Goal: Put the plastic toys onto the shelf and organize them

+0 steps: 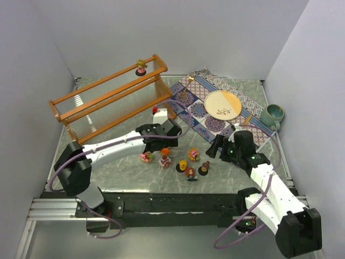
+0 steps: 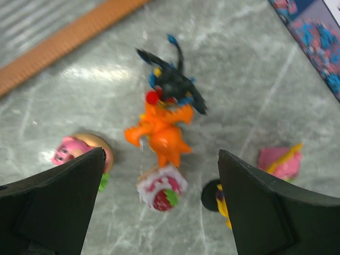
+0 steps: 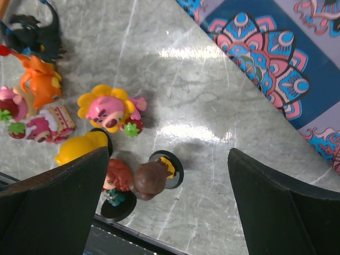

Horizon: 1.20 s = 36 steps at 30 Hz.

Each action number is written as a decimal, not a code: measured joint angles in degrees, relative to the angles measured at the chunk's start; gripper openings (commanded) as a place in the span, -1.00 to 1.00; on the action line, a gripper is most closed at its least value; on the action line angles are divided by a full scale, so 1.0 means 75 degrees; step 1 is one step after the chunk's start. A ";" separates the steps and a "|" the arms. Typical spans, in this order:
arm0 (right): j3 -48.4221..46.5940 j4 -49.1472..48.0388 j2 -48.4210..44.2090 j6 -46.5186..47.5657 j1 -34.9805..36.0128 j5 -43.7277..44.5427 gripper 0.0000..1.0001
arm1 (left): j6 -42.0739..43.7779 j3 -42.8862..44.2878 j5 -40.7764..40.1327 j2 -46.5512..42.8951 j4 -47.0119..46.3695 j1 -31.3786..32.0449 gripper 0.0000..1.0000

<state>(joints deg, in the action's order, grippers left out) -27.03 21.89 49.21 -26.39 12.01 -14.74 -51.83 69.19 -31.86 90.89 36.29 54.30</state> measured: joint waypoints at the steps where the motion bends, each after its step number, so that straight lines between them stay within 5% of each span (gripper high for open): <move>1: 0.0035 0.0000 0.0000 -0.0006 0.0009 0.0000 1.00 | -0.0050 -0.0009 0.0032 0.0000 -0.0006 0.0108 0.83; 11: 0.0350 0.0050 -0.0589 -0.0108 0.0064 0.0032 1.00 | 0.1067 -0.0583 0.0761 -0.0047 -0.1684 0.1364 0.80; 23: 0.0350 0.0166 -0.0804 -0.0195 0.0073 0.0029 1.00 | 0.3663 -0.1929 0.3042 -0.0157 -0.3477 0.1373 0.63; 29: 0.0350 0.0233 -0.0889 -0.0254 0.0079 0.0035 1.00 | 0.4179 -0.1944 0.3561 -0.0067 -0.3771 0.1373 0.37; 36: 0.0350 0.0233 -0.0924 -0.0280 0.0079 0.0032 1.00 | 0.4398 -0.1944 0.3669 0.0108 -0.3937 0.1370 0.32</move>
<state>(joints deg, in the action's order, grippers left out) -24.40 23.64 42.28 -28.49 12.60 -14.50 -18.85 54.61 -4.34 91.70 6.76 64.58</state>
